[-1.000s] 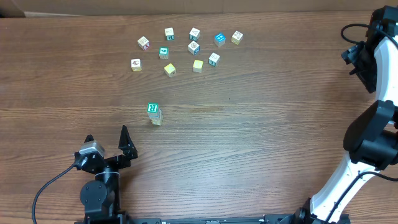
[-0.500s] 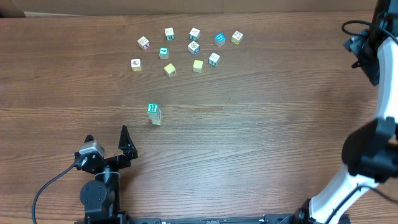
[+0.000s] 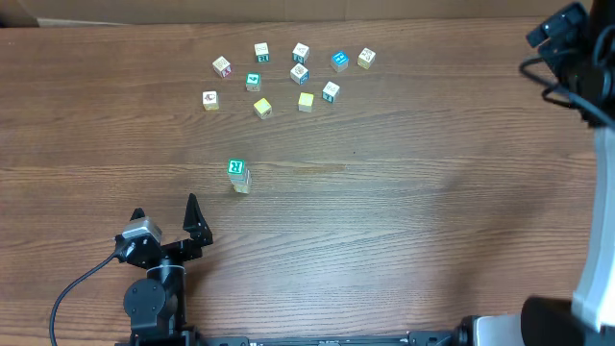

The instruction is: Form a tower

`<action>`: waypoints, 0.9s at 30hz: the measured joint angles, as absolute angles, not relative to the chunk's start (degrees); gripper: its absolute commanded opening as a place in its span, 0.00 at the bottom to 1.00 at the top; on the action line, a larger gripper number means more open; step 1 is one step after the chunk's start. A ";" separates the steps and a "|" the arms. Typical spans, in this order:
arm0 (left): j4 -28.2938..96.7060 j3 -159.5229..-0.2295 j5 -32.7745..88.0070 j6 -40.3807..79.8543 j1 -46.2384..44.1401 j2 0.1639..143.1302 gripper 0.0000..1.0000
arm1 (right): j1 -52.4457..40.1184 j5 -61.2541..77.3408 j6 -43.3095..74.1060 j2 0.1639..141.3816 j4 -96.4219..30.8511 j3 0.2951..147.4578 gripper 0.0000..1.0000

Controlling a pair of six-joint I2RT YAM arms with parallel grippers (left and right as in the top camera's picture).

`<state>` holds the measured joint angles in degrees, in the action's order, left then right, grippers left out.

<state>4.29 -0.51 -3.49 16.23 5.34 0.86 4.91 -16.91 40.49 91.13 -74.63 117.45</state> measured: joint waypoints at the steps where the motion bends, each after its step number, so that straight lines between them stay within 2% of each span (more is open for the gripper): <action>1: 4.29 -0.51 -3.49 16.23 5.34 0.86 1.00 | 3.95 -16.93 40.47 90.30 -74.67 117.45 1.00; 11: 4.29 -0.51 -3.49 16.23 5.34 0.86 1.00 | -10.02 -16.80 40.49 82.48 -74.87 114.17 1.00; 27: 4.29 -0.51 -3.49 16.23 5.34 0.86 1.00 | -10.98 -16.91 40.47 71.13 -75.02 88.99 1.00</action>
